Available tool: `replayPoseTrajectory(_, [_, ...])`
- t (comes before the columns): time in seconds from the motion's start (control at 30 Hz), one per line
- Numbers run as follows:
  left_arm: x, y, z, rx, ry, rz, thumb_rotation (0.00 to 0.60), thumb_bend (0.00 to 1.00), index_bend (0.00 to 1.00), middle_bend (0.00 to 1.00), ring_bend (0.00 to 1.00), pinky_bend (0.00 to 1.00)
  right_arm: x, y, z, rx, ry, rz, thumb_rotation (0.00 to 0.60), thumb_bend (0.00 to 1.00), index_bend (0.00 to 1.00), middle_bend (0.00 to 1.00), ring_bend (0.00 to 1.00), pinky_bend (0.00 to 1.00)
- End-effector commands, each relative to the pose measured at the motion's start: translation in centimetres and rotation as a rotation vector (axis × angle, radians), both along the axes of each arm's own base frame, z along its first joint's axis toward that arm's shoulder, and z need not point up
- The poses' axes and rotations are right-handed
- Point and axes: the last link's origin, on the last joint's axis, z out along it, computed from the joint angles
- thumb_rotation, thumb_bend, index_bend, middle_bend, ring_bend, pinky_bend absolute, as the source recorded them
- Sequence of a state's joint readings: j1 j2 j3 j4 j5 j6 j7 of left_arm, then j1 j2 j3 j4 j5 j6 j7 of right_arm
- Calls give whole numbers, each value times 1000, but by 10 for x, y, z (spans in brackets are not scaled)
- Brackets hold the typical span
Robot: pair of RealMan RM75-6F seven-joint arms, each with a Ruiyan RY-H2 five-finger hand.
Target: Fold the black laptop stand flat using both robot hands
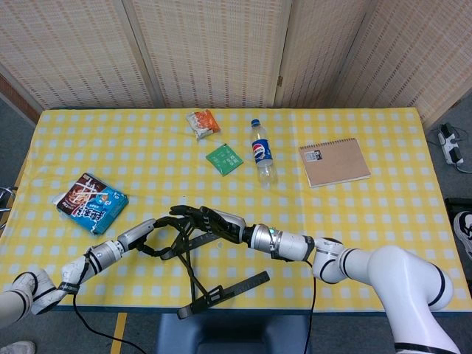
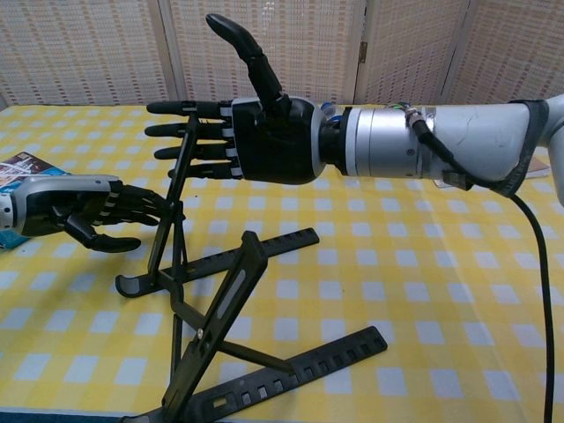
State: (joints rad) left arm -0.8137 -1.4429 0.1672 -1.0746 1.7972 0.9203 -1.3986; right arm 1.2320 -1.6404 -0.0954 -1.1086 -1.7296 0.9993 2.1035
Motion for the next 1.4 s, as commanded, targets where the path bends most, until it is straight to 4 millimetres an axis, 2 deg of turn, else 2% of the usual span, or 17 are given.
replayPoseTrajectory(0.03, [4,1,-5,-12,-16,-13,600,452,319,169,70,0,0,0,0,-2,1,-2,83,64,0,0,43,0])
replayPoseTrajectory(0.3, [12,5,-14,-32,-49,-16,600,469,332,169,69,0,0,1,-2,-6,10,3,81,63,0,0,41,0])
replayPoseTrajectory(0.6, [11,6,-12,-37,-84,0,600,498,475,178,72,0,-1,-1,1,-16,11,-2,81,64,0,0,39,0])
replayPoseTrajectory(1.03, [4,5,-10,-41,-116,39,600,499,579,245,102,0,-5,-2,3,-34,29,0,79,63,0,0,39,0])
replayPoseTrajectory(1.4, [-4,9,-3,22,-147,104,600,501,582,267,122,0,-11,-4,16,-91,47,34,78,64,0,0,49,0])
